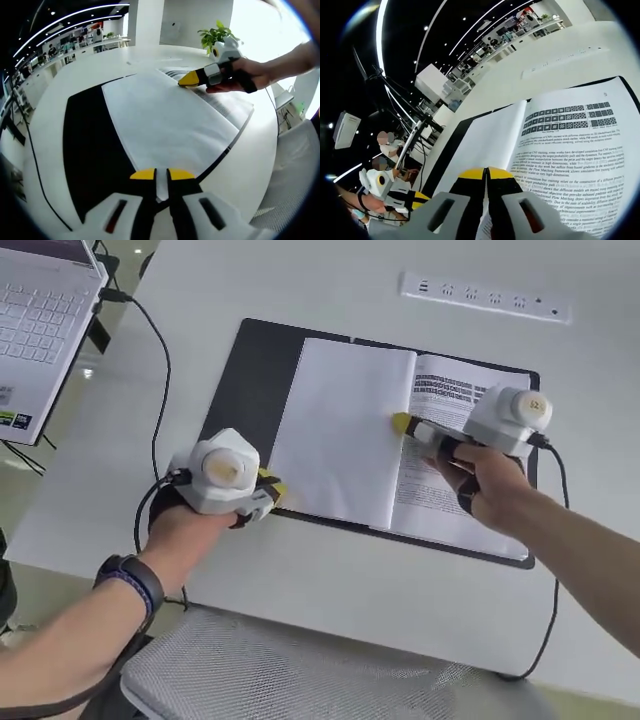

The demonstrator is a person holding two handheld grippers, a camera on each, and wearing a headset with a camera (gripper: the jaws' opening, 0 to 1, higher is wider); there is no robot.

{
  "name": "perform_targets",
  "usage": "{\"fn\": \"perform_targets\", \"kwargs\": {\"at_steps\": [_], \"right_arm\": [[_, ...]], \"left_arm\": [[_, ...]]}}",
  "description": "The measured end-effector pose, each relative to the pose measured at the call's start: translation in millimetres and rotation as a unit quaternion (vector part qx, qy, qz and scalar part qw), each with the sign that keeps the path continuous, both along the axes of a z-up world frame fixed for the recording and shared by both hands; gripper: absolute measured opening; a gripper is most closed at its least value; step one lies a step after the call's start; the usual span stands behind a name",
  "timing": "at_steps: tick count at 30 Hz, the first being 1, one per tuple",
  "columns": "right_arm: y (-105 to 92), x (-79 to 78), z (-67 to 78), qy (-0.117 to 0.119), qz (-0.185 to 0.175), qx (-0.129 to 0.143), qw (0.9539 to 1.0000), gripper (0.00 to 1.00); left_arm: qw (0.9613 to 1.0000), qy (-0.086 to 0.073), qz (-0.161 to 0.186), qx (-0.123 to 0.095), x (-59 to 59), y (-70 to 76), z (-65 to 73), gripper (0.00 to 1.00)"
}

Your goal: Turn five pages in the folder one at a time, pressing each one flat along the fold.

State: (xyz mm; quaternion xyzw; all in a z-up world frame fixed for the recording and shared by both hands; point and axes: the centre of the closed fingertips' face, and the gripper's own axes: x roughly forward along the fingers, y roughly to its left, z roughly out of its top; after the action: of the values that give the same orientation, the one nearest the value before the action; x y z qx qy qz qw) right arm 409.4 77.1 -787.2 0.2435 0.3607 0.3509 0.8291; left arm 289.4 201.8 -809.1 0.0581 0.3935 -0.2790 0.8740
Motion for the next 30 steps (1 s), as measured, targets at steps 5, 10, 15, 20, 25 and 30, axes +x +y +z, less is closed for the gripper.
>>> {"fn": "perform_targets", "kwargs": {"at_steps": [5, 10, 15, 20, 25, 30], "right_arm": [[-1.1, 5.0, 0.6, -0.002, -0.004, 0.006, 1.0000, 0.00], [-1.6, 19.8, -0.5, -0.007, -0.015, 0.008, 0.9998, 0.00], [-2.5, 42.8, -1.1, -0.012, -0.029, 0.013, 0.9994, 0.00], [-3.4, 62.2, 1.5, -0.012, -0.049, 0.016, 0.9986, 0.00], [-7.8, 84.0, -3.7, -0.008, -0.081, 0.034, 0.9961, 0.00], [-8.5, 103.8, -5.6, -0.008, -0.107, 0.048, 0.9930, 0.00]], "left_arm": [[1.0000, 0.002, -0.002, 0.000, 0.8, 0.8, -1.0, 0.05], [1.0000, 0.002, -0.003, 0.002, 1.2, 1.4, -1.3, 0.04], [1.0000, 0.007, 0.002, -0.006, -0.4, -1.0, -1.1, 0.08], [1.0000, 0.002, 0.004, -0.001, -0.6, 0.3, 0.2, 0.06], [1.0000, 0.003, -0.001, -0.001, -1.0, 0.2, 1.3, 0.06], [1.0000, 0.004, 0.006, -0.006, -0.7, 0.7, 1.5, 0.06]]}}
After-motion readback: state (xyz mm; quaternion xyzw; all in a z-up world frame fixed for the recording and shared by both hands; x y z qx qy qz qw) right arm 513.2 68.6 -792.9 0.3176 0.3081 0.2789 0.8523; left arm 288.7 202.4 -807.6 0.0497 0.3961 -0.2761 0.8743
